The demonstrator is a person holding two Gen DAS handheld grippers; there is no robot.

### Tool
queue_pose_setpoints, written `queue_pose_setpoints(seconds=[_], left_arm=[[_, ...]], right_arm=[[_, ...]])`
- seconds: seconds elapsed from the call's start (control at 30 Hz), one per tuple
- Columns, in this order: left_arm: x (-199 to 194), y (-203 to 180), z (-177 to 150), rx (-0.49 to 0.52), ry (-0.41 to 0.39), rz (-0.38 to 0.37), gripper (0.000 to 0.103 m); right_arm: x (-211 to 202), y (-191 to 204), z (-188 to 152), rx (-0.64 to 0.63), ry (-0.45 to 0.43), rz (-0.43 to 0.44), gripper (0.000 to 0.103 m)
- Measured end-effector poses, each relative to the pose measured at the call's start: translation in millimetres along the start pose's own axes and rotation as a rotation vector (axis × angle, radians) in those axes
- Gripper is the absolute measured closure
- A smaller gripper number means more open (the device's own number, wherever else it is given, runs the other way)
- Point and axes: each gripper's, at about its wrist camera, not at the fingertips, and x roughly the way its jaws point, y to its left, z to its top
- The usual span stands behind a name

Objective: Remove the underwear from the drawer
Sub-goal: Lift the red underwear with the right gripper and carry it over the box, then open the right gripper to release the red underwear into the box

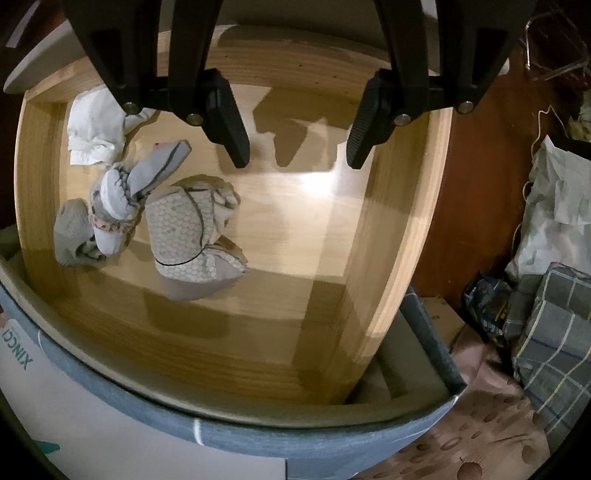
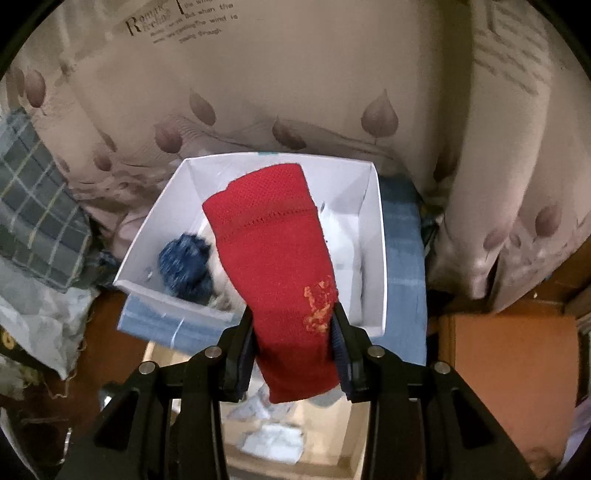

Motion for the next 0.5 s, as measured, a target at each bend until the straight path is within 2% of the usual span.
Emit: queue_pose_setpoints(seconds=[0.17,0.33,0.5], left_arm=[[1.4,6.2,0.9,-0.034,-0.002,-0.017,0.047],[5.6,11.4,2.2,-0.05,0.018,-0.038,0.047],[5.9,13.9,3.4,-0.062,0.018,-0.05,0.047]], right_arm=[[36.7,9.5,26.9,-0.022,0.03,-0.075,0.069],[65.5,14.3,36.8,-0.005,0.049,-0.091,0.066],[80.5,2.2,40.0,0.052,0.072,-0.078,0.064]])
